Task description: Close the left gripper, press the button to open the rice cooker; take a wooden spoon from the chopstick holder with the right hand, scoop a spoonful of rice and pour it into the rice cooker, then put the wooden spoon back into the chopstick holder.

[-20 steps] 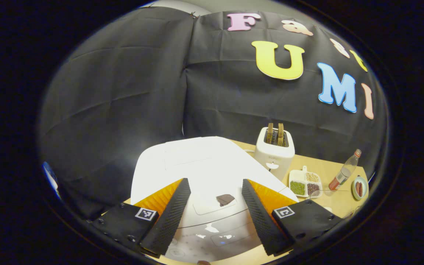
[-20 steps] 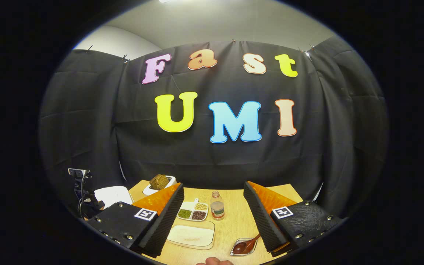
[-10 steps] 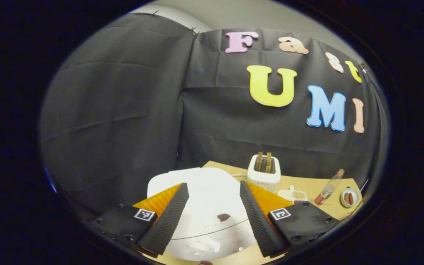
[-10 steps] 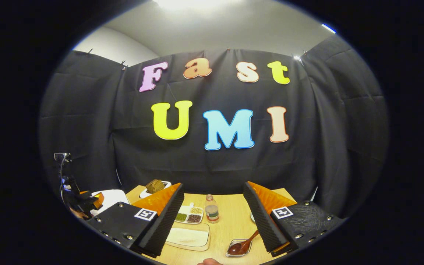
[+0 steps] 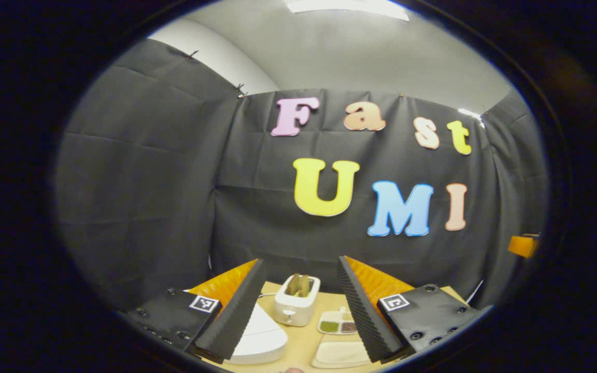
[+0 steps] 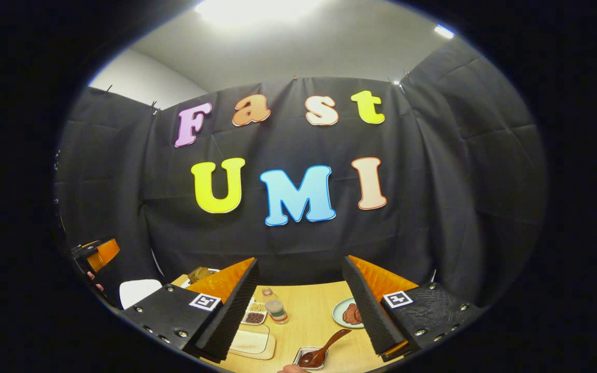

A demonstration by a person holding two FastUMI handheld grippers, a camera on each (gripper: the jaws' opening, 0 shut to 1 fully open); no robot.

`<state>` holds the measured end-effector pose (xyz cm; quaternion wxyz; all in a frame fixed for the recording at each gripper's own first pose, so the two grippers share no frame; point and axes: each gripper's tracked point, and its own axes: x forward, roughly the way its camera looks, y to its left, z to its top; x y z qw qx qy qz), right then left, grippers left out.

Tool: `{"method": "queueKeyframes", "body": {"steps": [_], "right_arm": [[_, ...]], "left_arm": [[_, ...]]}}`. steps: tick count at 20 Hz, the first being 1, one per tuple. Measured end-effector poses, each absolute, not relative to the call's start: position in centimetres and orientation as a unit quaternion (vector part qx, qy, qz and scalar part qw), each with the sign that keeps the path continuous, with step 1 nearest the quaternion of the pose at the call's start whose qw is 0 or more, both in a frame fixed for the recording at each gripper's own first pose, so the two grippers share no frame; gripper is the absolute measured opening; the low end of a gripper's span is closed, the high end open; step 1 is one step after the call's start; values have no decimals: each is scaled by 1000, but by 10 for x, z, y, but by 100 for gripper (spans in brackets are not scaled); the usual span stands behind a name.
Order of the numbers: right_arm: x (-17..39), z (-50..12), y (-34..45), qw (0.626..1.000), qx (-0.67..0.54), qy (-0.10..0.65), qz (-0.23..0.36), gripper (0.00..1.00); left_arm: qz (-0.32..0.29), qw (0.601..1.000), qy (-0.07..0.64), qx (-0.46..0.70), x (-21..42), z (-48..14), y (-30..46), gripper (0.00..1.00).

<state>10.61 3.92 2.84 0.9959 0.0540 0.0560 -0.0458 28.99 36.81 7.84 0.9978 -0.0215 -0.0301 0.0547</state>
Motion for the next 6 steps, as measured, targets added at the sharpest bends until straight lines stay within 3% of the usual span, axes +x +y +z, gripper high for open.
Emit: {"method": "queueKeyframes", "body": {"steps": [6], "right_arm": [[105, 43, 23, 998, 49, 35, -34, 98]], "left_arm": [[-3, 999, -42, -33, 285, 91, 314, 96]]}}
